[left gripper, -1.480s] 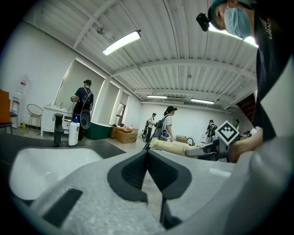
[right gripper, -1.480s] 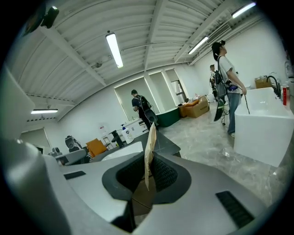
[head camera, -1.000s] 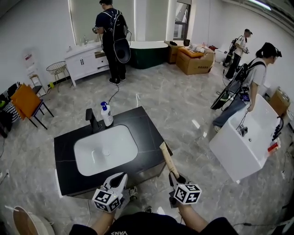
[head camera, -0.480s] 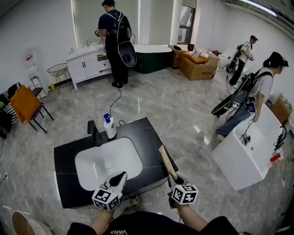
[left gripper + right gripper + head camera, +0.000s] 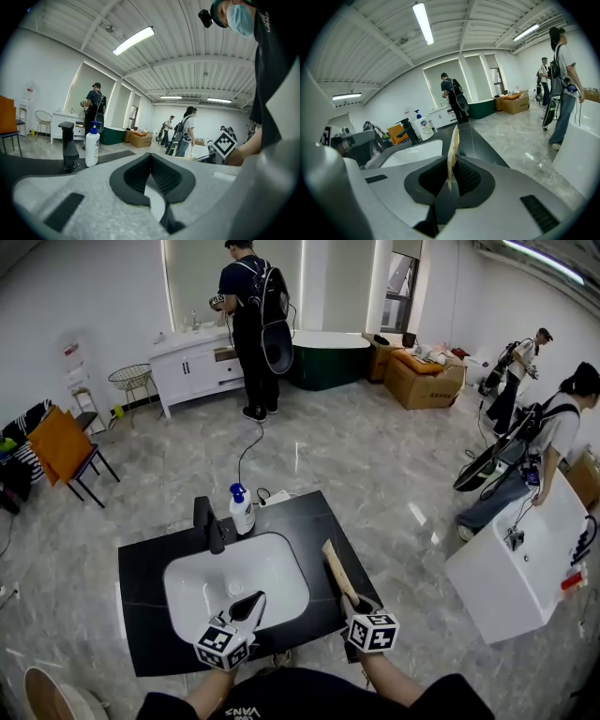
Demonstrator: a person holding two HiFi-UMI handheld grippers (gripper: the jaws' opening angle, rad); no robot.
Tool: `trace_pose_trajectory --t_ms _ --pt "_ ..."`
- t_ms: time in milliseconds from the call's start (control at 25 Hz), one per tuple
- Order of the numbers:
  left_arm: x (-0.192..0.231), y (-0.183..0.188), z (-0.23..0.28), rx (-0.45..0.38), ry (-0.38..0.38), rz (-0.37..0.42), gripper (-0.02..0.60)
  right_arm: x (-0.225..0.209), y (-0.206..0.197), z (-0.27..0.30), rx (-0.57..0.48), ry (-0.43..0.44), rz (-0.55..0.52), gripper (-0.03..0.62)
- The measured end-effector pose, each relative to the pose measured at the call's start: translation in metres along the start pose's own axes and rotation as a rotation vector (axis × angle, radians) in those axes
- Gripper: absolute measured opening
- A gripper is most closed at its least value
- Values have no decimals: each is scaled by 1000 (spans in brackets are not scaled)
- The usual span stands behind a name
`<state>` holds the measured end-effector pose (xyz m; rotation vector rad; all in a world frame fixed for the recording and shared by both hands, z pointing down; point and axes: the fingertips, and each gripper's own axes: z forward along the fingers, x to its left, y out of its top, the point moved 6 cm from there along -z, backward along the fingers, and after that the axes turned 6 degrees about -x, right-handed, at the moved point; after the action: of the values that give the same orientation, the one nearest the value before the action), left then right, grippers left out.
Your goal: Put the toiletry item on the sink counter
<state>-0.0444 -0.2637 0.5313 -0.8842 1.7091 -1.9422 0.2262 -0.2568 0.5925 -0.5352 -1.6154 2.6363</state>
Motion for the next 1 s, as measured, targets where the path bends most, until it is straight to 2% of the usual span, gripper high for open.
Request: trace_pose_trajectory --t_ms 600,1000 --pt "56 -1 5 12 69 -36 8 16 11 86 88 29 -56 40" --pt "67 -8 18 41 66 -47 8 9 5 122 170 26 -83 41"
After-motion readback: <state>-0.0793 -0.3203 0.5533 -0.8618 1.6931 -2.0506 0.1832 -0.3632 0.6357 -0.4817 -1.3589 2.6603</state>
